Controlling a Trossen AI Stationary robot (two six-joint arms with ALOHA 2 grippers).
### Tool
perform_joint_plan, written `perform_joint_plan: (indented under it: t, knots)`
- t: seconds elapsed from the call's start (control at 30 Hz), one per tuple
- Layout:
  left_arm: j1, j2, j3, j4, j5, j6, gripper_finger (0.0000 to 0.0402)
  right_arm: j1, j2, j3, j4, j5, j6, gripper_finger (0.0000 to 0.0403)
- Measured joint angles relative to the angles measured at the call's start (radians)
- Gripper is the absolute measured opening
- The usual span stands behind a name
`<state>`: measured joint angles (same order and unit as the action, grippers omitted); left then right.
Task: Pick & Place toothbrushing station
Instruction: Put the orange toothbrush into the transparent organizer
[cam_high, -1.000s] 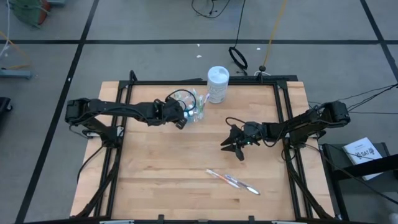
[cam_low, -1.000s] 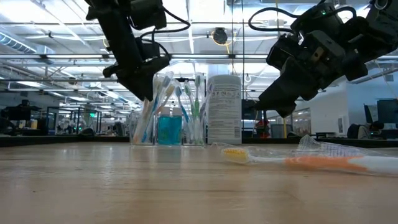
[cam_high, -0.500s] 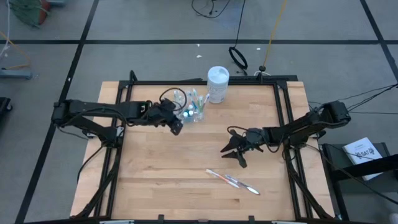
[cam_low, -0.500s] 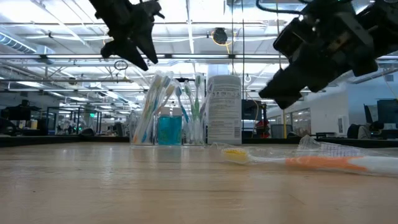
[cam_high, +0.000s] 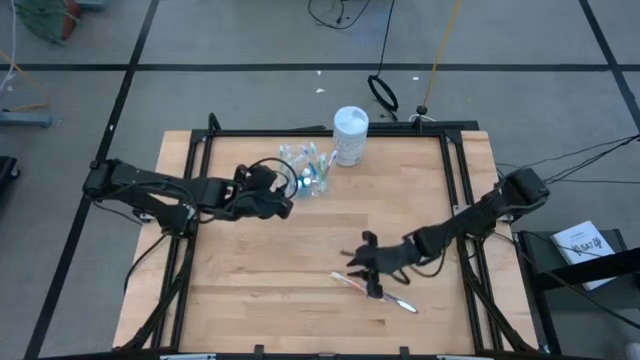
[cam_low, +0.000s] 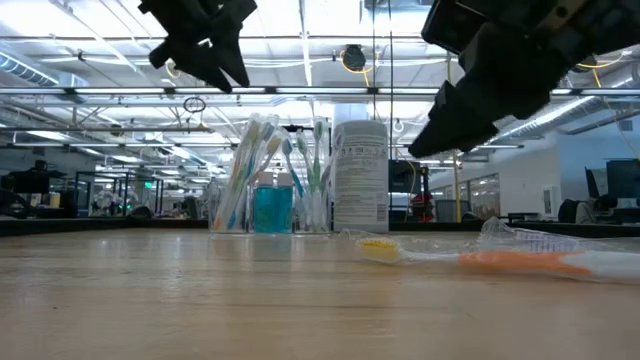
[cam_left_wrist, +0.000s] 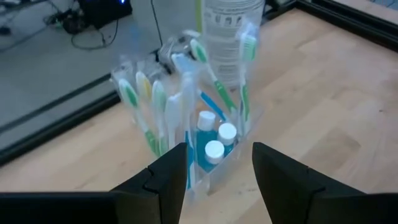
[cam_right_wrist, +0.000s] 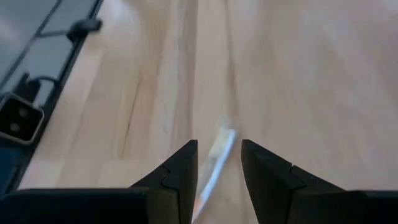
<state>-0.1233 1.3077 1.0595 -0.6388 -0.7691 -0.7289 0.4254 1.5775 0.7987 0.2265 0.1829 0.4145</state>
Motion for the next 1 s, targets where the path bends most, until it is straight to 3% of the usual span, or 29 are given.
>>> perform_joint_plan:
  t: [0.2,0.5,0.67,0.83,1.0]
  knots:
    - [0.017,-0.001,0.0,0.051,0.0,0.079,0.0187,0.039,0.115,0.029,0.009,-0.002,0.007,0.0121]
    - [0.02,-0.001,0.0,0.066,0.088,0.065,0.0186,0.039,0.261,0.027,0.104,0.008,0.048,0.0178]
    - [0.001,-0.001,0.0,0.065,0.089,0.063,0.0187,0.033,0.309,0.029,0.155,0.017,-0.01,0.0193]
    - [-0.028,-0.001,0.0,0.065,0.097,0.036,0.0186,0.008,0.303,0.028,0.17,-0.003,-0.031,0.0149]
    - [-0.071,-0.001,0.0,0.066,0.1,0.019,0.0186,-0.025,0.289,0.023,0.288,-0.011,-0.04,0.0049]
